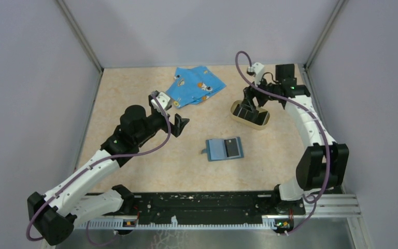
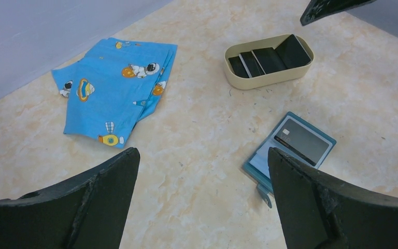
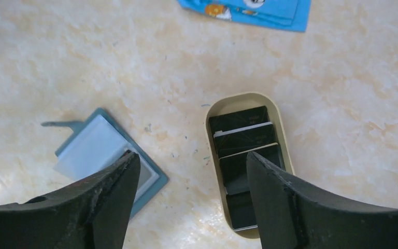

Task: Put the credit cards into the card holder
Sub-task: Move the storage box to the center of the board, then pick up the credit card from the storage box.

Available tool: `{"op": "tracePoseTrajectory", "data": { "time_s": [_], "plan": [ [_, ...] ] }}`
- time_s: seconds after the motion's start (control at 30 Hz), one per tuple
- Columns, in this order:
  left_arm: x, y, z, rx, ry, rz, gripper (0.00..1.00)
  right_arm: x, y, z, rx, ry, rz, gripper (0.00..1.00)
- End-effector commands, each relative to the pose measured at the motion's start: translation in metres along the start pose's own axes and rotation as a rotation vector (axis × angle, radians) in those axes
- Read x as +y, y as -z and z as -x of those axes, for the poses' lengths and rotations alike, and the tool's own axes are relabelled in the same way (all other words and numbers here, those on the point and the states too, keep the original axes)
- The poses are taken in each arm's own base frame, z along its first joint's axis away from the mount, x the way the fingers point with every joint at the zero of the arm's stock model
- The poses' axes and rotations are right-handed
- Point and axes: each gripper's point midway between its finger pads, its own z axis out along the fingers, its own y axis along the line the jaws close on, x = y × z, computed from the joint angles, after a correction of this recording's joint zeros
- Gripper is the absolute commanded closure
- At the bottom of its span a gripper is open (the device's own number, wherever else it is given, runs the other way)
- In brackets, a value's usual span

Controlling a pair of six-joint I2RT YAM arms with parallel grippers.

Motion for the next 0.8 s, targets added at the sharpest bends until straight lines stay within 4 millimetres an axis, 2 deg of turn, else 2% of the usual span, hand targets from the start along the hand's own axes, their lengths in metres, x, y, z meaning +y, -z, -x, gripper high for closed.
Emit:
{"op": "tracePoseTrajectory", "data": {
  "time_s": [0.0, 0.07, 0.17, 0.27, 0.33, 0.57, 0.77],
  "plan": [
    [-0.001, 0.004, 0.008, -0.029, -0.006, -0.008, 0.01, 0.002, 0.032, 0.047, -0.268, -0.154, 0.017, 0.22],
    [0.0, 0.004, 0.009, -0.033, -0.007, -0.007, 0.01, 0.002, 0.037, 0.044, -0.316, -0.23, 0.054, 0.2],
    [0.0, 0.004, 0.009, -0.034, -0.006, -0.004, 0.01, 0.003, 0.031, 0.032, -0.331, -0.322, 0.089, 0.19],
    [0.001, 0.004, 0.007, -0.03, -0.006, -0.001, 0.01, 0.001, 0.022, 0.015, -0.324, -0.361, 0.079, 0.12],
    [0.001, 0.003, 0.006, -0.025, -0.006, 0.001, 0.01, -0.003, 0.02, 0.005, -0.325, -0.4, 0.065, 0.03],
    [0.003, 0.003, 0.005, -0.022, -0.01, 0.011, 0.01, -0.044, 0.02, -0.027, -0.304, -0.621, -0.118, 0.02],
    [0.002, 0.003, 0.004, -0.018, -0.01, 0.009, 0.01, -0.09, 0.022, -0.065, -0.238, -0.846, -0.437, 0.04]
  ]
}}
